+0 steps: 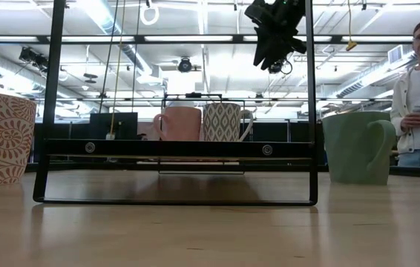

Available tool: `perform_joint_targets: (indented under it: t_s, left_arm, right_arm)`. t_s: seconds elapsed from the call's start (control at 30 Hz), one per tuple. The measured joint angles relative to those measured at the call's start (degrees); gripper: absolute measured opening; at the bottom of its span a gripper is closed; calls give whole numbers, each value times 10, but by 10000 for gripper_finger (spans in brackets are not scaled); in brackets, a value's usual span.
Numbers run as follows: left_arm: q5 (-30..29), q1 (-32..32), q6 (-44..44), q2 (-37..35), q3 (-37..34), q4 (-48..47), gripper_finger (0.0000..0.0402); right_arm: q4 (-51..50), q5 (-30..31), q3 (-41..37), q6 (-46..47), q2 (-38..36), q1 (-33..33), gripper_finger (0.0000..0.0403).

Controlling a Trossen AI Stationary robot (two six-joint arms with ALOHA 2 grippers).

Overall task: Place coffee mugs
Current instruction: Put the blue mug on the shelf

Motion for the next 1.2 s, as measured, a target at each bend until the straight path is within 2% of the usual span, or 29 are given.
perform_joint_targets:
  t_s: [0.3, 1.07, 1.2]
  left_arm:
    - [-28, -21, 0, 12, 0, 17, 118]
    - [-48, -58, 2, 73, 0, 22, 118]
    - [-50, -58, 8, 73, 0, 21, 106]
  right_arm:
    - [0, -9, 0, -2, 0, 0, 135]
    - [12, -13, 0, -26, 0, 0, 135]
    - [12, -13, 0, -26, 0, 0, 135]
